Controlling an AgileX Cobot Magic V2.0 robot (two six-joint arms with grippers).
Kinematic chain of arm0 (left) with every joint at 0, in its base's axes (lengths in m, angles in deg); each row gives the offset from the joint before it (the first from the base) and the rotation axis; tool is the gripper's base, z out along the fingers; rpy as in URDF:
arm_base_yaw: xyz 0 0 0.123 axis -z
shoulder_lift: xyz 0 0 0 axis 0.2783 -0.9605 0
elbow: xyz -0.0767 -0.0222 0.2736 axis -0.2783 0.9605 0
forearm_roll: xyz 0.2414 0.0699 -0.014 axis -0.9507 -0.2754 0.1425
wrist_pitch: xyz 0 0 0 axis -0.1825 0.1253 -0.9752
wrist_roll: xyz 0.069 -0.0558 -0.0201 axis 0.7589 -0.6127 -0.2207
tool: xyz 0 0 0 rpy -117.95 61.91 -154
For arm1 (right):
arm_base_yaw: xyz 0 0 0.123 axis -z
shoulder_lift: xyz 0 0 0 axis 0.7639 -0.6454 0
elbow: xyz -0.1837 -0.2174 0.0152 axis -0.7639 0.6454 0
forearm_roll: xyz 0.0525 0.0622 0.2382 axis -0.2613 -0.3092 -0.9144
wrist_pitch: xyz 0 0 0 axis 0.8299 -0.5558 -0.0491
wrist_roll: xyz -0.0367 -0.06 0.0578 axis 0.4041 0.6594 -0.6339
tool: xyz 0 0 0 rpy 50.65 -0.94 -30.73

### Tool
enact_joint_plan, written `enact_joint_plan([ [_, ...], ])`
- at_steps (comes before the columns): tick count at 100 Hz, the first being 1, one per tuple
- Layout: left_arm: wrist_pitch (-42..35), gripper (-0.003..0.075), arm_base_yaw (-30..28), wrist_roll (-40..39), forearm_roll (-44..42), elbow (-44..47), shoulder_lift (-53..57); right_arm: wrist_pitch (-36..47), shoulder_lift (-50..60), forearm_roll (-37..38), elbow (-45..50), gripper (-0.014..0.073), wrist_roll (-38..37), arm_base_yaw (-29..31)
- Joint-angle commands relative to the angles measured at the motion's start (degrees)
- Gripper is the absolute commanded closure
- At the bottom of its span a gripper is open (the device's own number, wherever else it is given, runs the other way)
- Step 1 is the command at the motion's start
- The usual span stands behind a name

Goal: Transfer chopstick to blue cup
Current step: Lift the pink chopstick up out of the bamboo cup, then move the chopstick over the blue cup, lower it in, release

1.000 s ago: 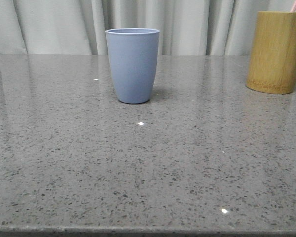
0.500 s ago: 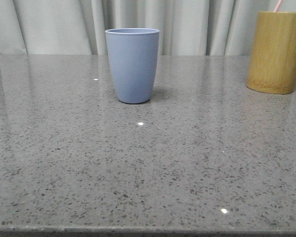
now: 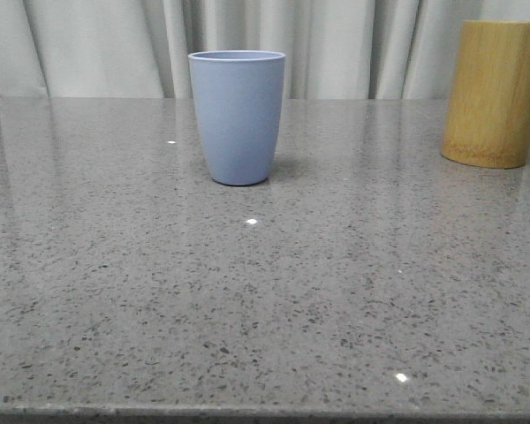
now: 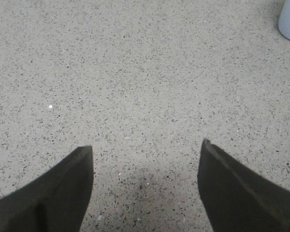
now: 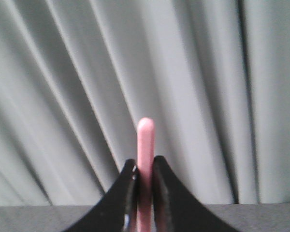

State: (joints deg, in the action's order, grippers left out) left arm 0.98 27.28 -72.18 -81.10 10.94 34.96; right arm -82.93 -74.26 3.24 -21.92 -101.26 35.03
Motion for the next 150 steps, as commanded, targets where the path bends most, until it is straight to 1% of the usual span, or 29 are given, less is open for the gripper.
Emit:
enact_joint_plan([
  [1, -3.91, 0.0267, -0.14, -0.45, -0.07, -1.35, -0.23, 5.31, 0.57, 0.64, -2.11, 0.0622, 0.61, -3.84],
  [22, -3.91, 0.0267, -0.14, -0.45, -0.07, -1.35, -0.23, 10.67, -3.57, 0.69, -2.11, 0.0622, 0.61, -11.41],
  [38, -3.79, 0.0267, -0.14, -0.45, 0.04, -1.35, -0.23, 13.94, -8.01, 2.06, -2.11, 0.0622, 0.66, -14.56],
  [55, -3.56, 0.0267, -0.14, -0.45, 0.17, -1.35, -0.23, 14.94, -12.67, 5.31, -2.11, 0.0622, 0.66, -16.77],
  [65, -3.56, 0.0267, -0.14, -0.45, 0.17, -1.35, -0.23, 15.40, -14.97, 6.62, -2.00, 0.0622, 0.66, -17.39],
  [83, -3.56, 0.0267, -0.14, -0.45, 0.30, -1.35, -0.23, 18.57, -17.88, 6.67, -0.50, 0.0622, 0.66, -17.97],
  [96, -3.56, 0.0267, -0.14, -0.45, 0.30, -1.35, -0.23, 18.63, -19.41, 6.67, 0.59, 0.0622, 0.66, -17.97],
  [138, -3.56, 0.0267, -0.14, -0.45, 0.30, -1.35, -0.23, 19.45, -19.97, 6.75, 4.61, 0.0616, 0.66, -17.97],
  [145, -3.56, 0.0267, -0.14, -0.45, 0.30, -1.35, -0.23, 19.43, -19.97, 6.75, 4.61, 0.0594, 0.66, -17.97],
  [150, -3.56, 0.0267, -0.14, -0.45, 0.30, -1.35, -0.23, 19.49, -19.97, 6.75, 4.61, 0.0550, 0.66, -17.97],
])
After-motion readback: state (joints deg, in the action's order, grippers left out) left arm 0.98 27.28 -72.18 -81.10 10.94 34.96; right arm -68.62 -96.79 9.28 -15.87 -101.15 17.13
